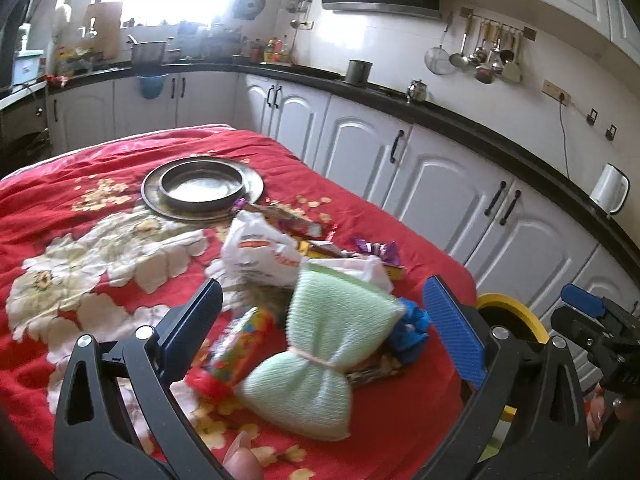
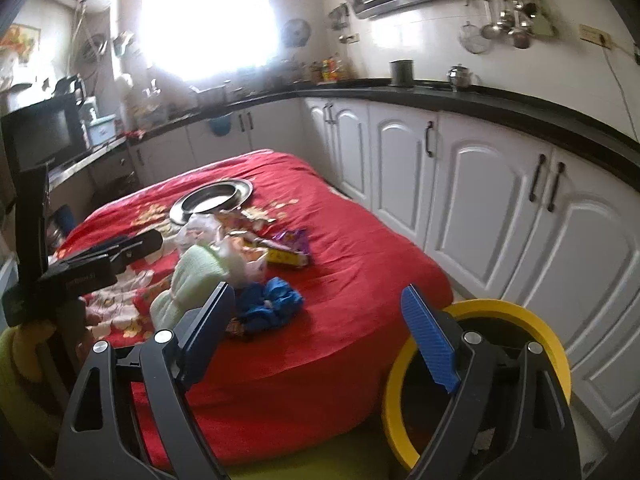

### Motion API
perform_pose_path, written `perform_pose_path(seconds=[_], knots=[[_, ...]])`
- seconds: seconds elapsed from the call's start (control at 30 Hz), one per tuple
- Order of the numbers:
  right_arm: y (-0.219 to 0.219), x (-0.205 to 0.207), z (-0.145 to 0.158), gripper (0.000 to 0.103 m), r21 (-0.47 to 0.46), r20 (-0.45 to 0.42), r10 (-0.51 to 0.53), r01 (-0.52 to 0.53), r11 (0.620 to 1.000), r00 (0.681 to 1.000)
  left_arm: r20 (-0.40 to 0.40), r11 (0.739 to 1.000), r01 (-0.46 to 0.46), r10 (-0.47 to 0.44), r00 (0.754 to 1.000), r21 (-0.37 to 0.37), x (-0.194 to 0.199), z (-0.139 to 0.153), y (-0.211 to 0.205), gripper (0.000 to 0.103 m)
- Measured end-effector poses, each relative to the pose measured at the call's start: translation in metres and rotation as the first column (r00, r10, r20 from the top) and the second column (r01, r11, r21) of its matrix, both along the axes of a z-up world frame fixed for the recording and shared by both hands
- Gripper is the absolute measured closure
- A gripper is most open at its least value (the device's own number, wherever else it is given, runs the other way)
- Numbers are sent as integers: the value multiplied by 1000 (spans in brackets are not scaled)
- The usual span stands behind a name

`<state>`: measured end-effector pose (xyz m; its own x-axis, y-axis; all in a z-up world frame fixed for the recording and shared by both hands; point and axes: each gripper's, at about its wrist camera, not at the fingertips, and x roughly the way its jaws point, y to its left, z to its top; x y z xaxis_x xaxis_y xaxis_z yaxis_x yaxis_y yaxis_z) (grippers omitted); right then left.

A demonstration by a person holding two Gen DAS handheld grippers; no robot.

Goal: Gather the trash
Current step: 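Move both open tools back over the table toward the remaining trash, then grasp the green mesh sponge with the left tool while the right tool grasps the blue cloth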

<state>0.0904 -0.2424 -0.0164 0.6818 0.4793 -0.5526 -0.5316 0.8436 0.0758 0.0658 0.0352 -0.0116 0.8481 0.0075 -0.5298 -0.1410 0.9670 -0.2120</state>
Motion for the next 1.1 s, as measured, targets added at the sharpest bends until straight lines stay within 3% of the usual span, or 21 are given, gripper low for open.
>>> perform_pose_path(seconds=[0.47,0.83,1.1], knots=[[40,35,-25,21,-39,-81,76,-79,996,994,-65,997,62,-59,996,37,-10,-20,10,11],[58,68,-63,30,-57,-228,95,-111,992,969,-152,983,169,-158,976,66,4,-44,-14,11],[71,82,-85,37,-54,-300,113,-136,989,947,-205,979,186,-166,965,82,12,-58,-17,11]])
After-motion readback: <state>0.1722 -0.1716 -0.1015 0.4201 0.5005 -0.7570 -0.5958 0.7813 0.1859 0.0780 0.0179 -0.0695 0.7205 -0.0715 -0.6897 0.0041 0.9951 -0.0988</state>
